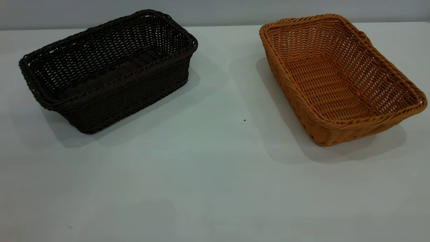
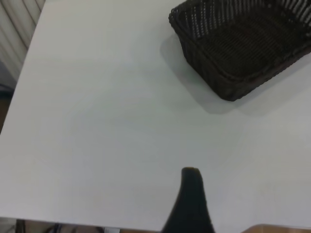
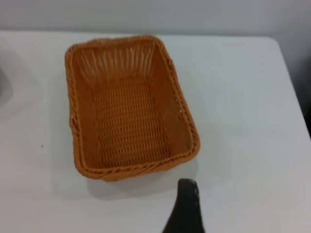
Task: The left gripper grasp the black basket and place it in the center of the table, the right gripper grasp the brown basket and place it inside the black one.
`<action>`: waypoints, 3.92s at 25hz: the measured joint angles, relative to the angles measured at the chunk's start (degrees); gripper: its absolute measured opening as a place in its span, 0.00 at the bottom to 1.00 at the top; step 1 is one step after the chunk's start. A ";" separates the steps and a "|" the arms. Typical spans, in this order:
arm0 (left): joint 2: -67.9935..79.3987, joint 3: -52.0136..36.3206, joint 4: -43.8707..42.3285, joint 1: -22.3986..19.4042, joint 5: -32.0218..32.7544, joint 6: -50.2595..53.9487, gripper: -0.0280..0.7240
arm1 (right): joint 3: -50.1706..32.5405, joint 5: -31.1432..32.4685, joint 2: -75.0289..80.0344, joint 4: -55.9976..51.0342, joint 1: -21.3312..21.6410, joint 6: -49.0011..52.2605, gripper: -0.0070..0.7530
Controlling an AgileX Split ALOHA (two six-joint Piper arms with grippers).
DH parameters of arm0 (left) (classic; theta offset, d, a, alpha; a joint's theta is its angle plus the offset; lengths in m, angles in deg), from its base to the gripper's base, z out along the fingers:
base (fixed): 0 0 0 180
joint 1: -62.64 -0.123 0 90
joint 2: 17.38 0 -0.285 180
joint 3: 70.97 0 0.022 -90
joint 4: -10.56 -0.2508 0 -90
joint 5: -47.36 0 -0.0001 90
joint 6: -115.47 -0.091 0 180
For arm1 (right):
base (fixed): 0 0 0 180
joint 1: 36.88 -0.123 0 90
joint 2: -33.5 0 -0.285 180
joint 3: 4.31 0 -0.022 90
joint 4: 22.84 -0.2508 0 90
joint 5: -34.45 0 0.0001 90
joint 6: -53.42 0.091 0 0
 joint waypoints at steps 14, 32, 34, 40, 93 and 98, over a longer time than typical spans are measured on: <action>39.07 5.11 0.00 0.00 -22.39 -0.39 0.82 | 0.00 -24.61 39.76 -17.69 -0.06 -11.44 0.78; 81.27 17.82 5.67 0.00 -36.89 9.21 0.82 | 4.35 -24.61 59.96 -48.16 -0.06 -29.93 0.78; 84.77 20.06 5.79 0.00 -37.05 9.61 0.82 | 4.35 -24.61 61.91 -50.35 -0.06 -29.99 0.78; 90.62 23.36 6.75 0.00 -37.99 9.80 0.82 | 4.56 -25.87 71.00 -61.02 -0.06 -28.25 0.78; 108.76 30.53 21.00 4.28 -47.11 10.61 0.69 | 11.93 -32.75 97.83 -101.37 -0.06 -31.35 0.72; 109.79 30.55 21.27 4.71 -47.32 10.61 0.63 | 13.07 -33.53 98.49 -101.42 -0.06 -31.30 0.66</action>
